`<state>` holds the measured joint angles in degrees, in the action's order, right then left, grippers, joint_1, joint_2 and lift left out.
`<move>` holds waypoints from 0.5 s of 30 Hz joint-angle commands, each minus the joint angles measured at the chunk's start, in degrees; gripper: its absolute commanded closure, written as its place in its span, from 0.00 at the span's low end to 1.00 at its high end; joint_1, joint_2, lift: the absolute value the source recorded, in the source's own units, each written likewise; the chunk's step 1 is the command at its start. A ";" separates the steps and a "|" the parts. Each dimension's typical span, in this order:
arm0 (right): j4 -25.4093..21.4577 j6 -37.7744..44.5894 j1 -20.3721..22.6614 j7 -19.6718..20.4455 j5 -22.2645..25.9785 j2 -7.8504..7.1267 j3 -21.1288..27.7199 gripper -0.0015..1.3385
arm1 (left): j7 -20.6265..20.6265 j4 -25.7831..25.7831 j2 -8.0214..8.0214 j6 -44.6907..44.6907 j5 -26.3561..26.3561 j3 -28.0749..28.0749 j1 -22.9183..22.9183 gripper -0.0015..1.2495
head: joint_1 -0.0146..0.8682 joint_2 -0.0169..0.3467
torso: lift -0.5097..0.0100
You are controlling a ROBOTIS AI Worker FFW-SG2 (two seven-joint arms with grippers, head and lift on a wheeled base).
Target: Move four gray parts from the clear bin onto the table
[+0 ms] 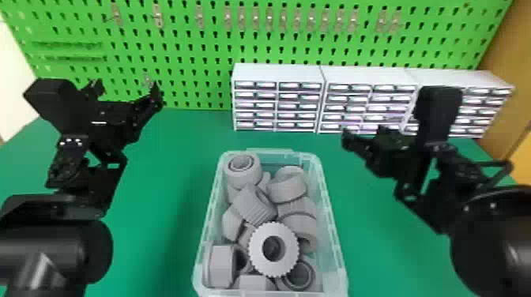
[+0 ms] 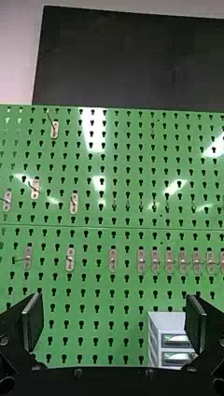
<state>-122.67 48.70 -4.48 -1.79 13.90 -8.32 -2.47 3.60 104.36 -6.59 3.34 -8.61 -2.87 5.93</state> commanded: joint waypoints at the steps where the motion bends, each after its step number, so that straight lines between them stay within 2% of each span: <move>1: -2.75 5.53 1.93 3.90 4.47 -0.82 -3.42 0.35 | 0.00 0.15 0.00 0.00 0.08 -0.38 -0.13 0.11 | 0.78 0.14 | 0.89; 6: -3.01 11.59 2.11 6.44 9.74 -1.96 -4.39 0.35 | 0.00 0.23 0.00 0.00 0.08 -0.55 -0.30 0.11 | 0.78 0.14 | 0.89; 13: -5.74 25.48 0.09 6.62 12.02 -3.72 -4.13 0.35 | 0.00 0.32 0.00 0.00 0.17 -0.64 -0.39 0.11 | 0.78 0.14 | 0.89; 15: -6.00 27.76 -0.27 7.76 14.66 -4.60 -3.69 0.35 | 0.00 0.23 0.00 0.00 0.43 -0.55 -0.39 0.11 | 0.78 0.14 | 0.89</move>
<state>-127.49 69.77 -3.80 4.89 25.44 -11.52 -6.74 3.60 104.65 -6.59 3.34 -8.50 -3.64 5.54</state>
